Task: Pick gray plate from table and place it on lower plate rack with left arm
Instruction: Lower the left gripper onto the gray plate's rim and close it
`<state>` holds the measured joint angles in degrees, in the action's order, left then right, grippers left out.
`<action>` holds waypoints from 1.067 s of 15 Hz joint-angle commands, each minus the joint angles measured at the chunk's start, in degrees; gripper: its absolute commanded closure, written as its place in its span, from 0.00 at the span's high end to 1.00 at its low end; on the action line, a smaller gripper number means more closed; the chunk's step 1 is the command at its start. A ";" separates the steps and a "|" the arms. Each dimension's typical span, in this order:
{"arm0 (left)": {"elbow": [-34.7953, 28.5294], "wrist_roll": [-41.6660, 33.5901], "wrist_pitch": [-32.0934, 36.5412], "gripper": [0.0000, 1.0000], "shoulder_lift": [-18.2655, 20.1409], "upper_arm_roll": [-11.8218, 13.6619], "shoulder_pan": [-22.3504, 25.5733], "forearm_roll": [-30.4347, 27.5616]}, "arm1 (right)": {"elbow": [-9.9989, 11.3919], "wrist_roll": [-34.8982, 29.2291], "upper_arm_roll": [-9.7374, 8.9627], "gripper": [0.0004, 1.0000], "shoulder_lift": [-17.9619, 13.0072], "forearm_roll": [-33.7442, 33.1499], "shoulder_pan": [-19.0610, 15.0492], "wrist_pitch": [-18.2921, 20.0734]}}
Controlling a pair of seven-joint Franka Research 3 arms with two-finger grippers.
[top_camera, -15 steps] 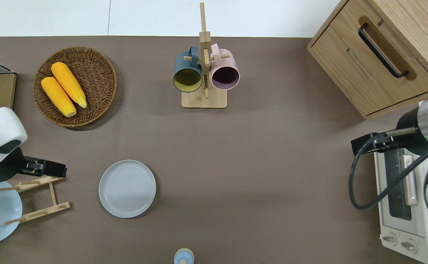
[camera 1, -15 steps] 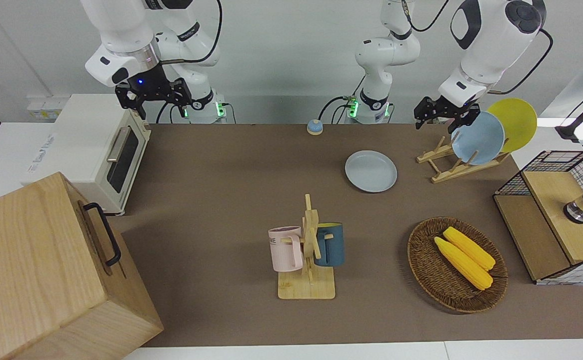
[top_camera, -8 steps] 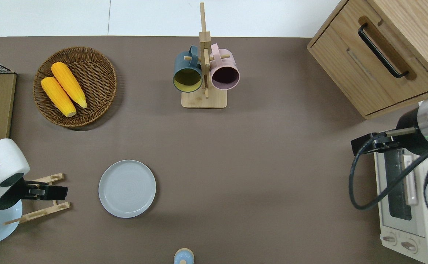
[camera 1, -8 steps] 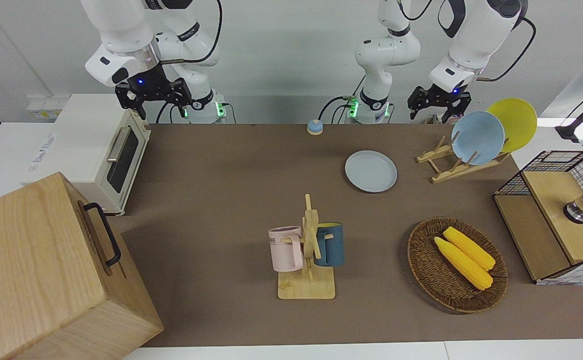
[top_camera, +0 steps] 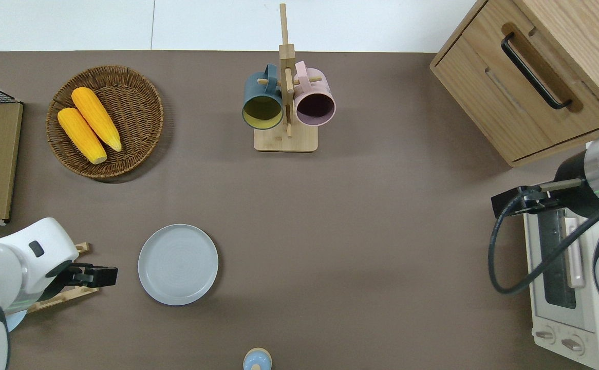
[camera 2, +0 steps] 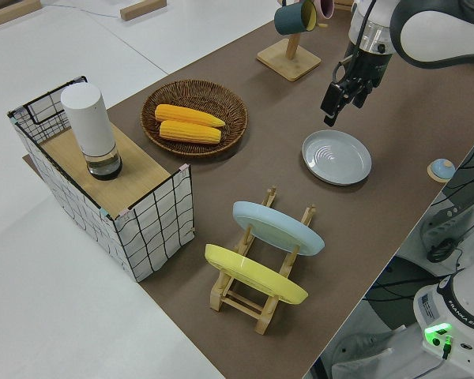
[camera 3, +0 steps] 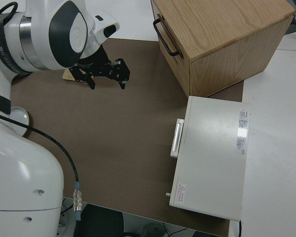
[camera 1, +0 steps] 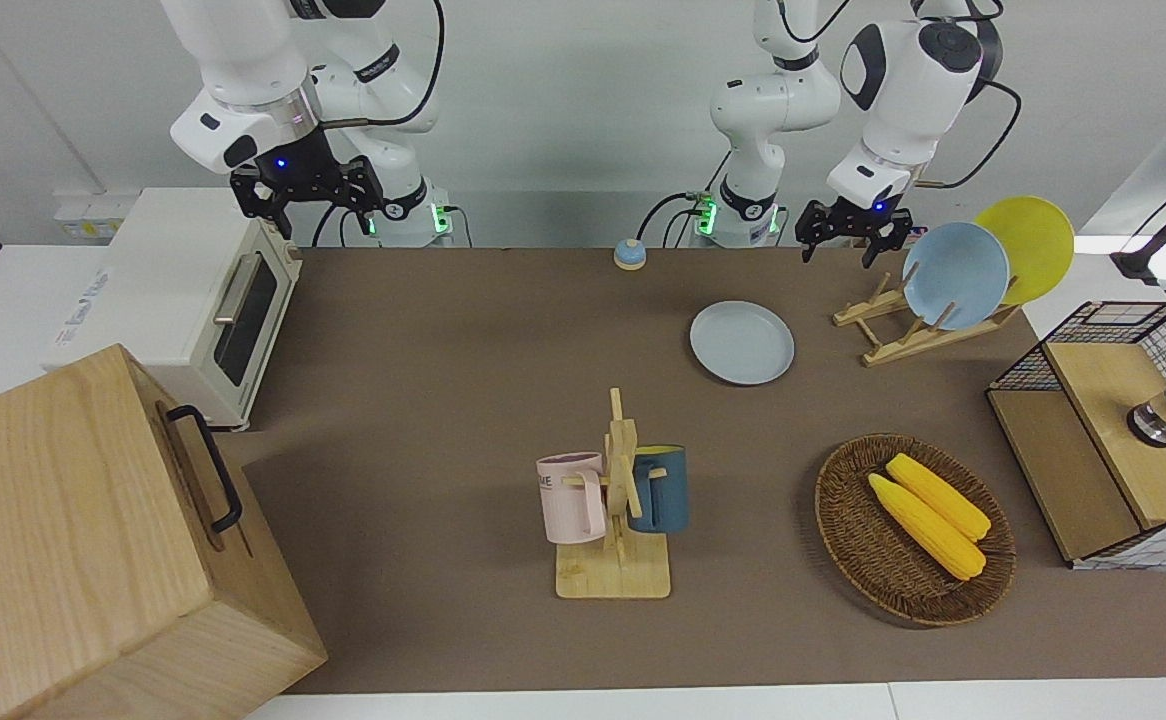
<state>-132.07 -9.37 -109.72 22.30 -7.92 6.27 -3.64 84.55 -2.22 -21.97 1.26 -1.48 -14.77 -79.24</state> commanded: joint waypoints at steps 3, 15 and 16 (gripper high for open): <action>-10.04 5.15 -12.17 0.99 0.91 -1.83 -0.56 -0.49 | -0.44 -0.68 -1.24 0.98 -0.12 -0.37 -1.41 0.67; -17.34 5.15 -28.43 0.99 -9.37 -1.92 -0.65 -3.12 | -0.44 -0.68 -1.15 0.98 -0.12 -0.37 -1.41 0.67; -17.43 5.15 -29.23 0.99 -9.99 -1.92 -0.65 -3.12 | -0.44 -0.68 -1.24 0.98 -0.12 -0.37 -1.41 0.67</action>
<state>-147.83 -4.82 -135.45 13.45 -10.06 6.27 -6.04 84.55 -2.22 -21.97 1.26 -1.48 -14.77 -79.24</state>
